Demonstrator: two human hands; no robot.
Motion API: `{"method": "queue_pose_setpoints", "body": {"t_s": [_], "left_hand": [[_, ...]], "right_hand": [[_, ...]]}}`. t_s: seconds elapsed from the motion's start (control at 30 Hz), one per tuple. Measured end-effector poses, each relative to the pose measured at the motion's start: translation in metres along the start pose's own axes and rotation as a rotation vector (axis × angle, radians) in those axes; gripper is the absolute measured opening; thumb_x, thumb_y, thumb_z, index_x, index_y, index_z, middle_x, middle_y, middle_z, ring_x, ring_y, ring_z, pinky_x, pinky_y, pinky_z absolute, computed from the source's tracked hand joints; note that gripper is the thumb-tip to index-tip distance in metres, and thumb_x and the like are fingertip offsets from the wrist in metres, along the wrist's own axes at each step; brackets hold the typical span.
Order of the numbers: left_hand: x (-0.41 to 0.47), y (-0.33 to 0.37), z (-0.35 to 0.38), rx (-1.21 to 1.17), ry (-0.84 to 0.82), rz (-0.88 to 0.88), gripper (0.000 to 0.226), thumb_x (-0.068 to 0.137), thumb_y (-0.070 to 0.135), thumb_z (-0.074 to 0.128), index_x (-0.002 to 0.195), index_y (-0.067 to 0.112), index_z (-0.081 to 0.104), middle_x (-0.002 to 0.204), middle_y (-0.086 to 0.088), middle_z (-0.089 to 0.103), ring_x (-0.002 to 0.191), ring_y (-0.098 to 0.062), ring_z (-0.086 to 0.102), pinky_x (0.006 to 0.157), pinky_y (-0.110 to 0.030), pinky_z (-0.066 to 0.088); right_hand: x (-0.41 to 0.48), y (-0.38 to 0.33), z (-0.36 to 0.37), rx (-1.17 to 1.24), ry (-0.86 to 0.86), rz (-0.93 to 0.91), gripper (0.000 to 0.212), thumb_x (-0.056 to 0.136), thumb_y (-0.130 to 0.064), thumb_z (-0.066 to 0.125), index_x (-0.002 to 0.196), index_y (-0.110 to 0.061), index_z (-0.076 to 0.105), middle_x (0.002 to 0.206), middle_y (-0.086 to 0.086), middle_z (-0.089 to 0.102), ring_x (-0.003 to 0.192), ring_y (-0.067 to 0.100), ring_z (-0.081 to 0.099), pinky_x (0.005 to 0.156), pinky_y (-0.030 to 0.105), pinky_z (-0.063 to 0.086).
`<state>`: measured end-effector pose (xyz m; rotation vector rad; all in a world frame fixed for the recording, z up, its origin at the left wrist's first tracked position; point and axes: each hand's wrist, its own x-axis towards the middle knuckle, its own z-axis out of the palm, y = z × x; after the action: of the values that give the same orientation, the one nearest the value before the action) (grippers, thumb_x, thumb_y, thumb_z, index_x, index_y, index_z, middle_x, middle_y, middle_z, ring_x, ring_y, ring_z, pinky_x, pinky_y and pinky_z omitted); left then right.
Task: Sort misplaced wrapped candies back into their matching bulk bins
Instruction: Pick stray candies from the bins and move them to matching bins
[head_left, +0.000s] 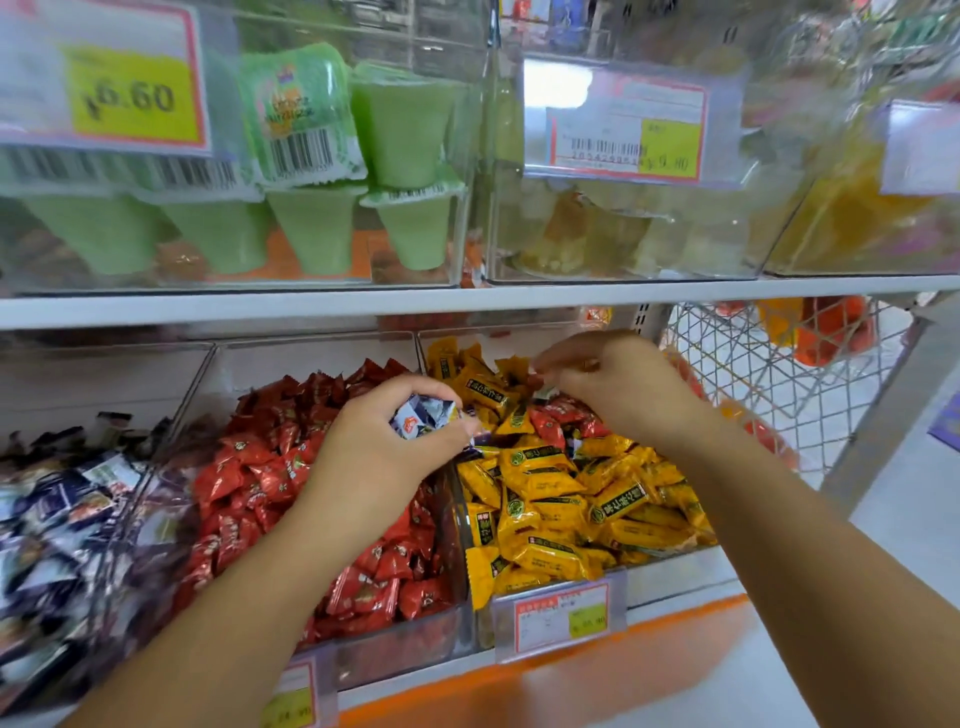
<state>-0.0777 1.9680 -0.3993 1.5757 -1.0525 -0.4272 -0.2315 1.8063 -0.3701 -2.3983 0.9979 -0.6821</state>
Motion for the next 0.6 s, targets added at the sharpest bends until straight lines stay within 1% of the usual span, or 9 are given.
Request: {"method": "queue_pose_setpoints", "body": {"t_s": [0.1, 0.13, 0.2, 0.23, 0.3, 0.43, 0.5, 0.57, 0.6], "left_hand": [[-0.002, 0.002, -0.001, 0.014, -0.004, 0.025, 0.011, 0.078, 0.026, 0.077, 0.086, 0.026, 0.069, 0.076, 0.011, 0.064, 0.050, 0.005, 0.050, 0.049, -0.006, 0.037], [-0.003, 0.003, -0.002, 0.018, 0.000, 0.028, 0.011, 0.079, 0.025, 0.077, 0.086, 0.025, 0.069, 0.074, 0.012, 0.064, 0.051, 0.005, 0.051, 0.049, -0.005, 0.037], [-0.002, 0.002, -0.005, 0.012, 0.024, 0.020, 0.010, 0.079, 0.023, 0.077, 0.085, 0.025, 0.069, 0.071, 0.013, 0.063, 0.054, 0.006, 0.053, 0.051, -0.004, 0.038], [0.000, 0.001, -0.006, 0.004, 0.044, 0.015, 0.010, 0.078, 0.023, 0.077, 0.084, 0.025, 0.069, 0.072, 0.013, 0.064, 0.057, 0.006, 0.055, 0.053, -0.005, 0.040], [0.004, -0.003, -0.010, -0.008, 0.086, 0.002, 0.010, 0.078, 0.025, 0.078, 0.081, 0.028, 0.069, 0.074, 0.014, 0.067, 0.061, 0.004, 0.057, 0.055, -0.006, 0.042], [0.007, -0.008, -0.018, 0.025, 0.129, -0.008, 0.008, 0.080, 0.026, 0.076, 0.082, 0.029, 0.069, 0.076, 0.014, 0.069, 0.063, 0.003, 0.058, 0.056, -0.006, 0.043], [0.007, -0.009, -0.021, 0.029, 0.140, -0.016, 0.007, 0.080, 0.026, 0.075, 0.083, 0.029, 0.069, 0.074, 0.014, 0.069, 0.064, 0.003, 0.059, 0.056, -0.007, 0.042], [0.007, -0.011, -0.024, 0.044, 0.137, -0.026, 0.008, 0.080, 0.029, 0.075, 0.084, 0.029, 0.069, 0.076, 0.015, 0.069, 0.065, 0.003, 0.060, 0.057, -0.008, 0.042], [0.007, -0.011, -0.025, 0.051, 0.134, -0.028, 0.008, 0.080, 0.029, 0.075, 0.085, 0.029, 0.069, 0.076, 0.014, 0.069, 0.066, 0.002, 0.061, 0.056, -0.008, 0.042]], "right_hand": [[0.001, 0.010, 0.001, -0.079, -0.004, 0.017, 0.028, 0.097, -0.017, 0.051, 0.117, -0.028, 0.067, 0.120, -0.012, 0.065, 0.106, 0.007, 0.059, 0.086, 0.020, 0.045], [0.001, 0.013, 0.003, -0.106, -0.052, 0.015, 0.031, 0.098, -0.016, 0.050, 0.123, -0.028, 0.064, 0.122, -0.011, 0.063, 0.102, 0.008, 0.060, 0.084, 0.018, 0.045], [0.001, 0.016, 0.010, -0.145, -0.127, -0.007, 0.035, 0.097, -0.014, 0.050, 0.129, -0.026, 0.059, 0.116, -0.011, 0.060, 0.089, 0.007, 0.056, 0.072, 0.013, 0.042], [0.003, 0.016, 0.012, -0.165, -0.130, -0.031, 0.036, 0.096, -0.014, 0.052, 0.130, -0.025, 0.059, 0.115, -0.008, 0.059, 0.089, 0.006, 0.052, 0.071, 0.012, 0.038], [0.008, 0.018, 0.016, -0.216, -0.108, -0.074, 0.034, 0.095, -0.017, 0.058, 0.128, -0.023, 0.060, 0.117, 0.000, 0.060, 0.098, 0.011, 0.051, 0.076, 0.016, 0.036], [0.013, 0.020, 0.017, -0.344, -0.189, -0.086, 0.029, 0.095, -0.019, 0.056, 0.123, -0.024, 0.065, 0.120, 0.005, 0.058, 0.103, 0.020, 0.052, 0.084, 0.028, 0.043], [0.013, 0.019, 0.018, -0.326, -0.149, -0.093, 0.023, 0.094, -0.019, 0.058, 0.114, -0.023, 0.069, 0.114, 0.003, 0.062, 0.106, 0.021, 0.054, 0.082, 0.026, 0.044], [0.012, 0.011, 0.017, -0.269, -0.058, -0.139, 0.020, 0.093, -0.021, 0.060, 0.110, -0.021, 0.070, 0.107, 0.002, 0.065, 0.100, 0.017, 0.058, 0.077, 0.023, 0.043], [0.013, 0.006, 0.018, -0.232, -0.049, -0.171, 0.021, 0.094, -0.021, 0.059, 0.112, -0.020, 0.068, 0.105, 0.000, 0.065, 0.092, 0.012, 0.058, 0.074, 0.021, 0.043]]}}
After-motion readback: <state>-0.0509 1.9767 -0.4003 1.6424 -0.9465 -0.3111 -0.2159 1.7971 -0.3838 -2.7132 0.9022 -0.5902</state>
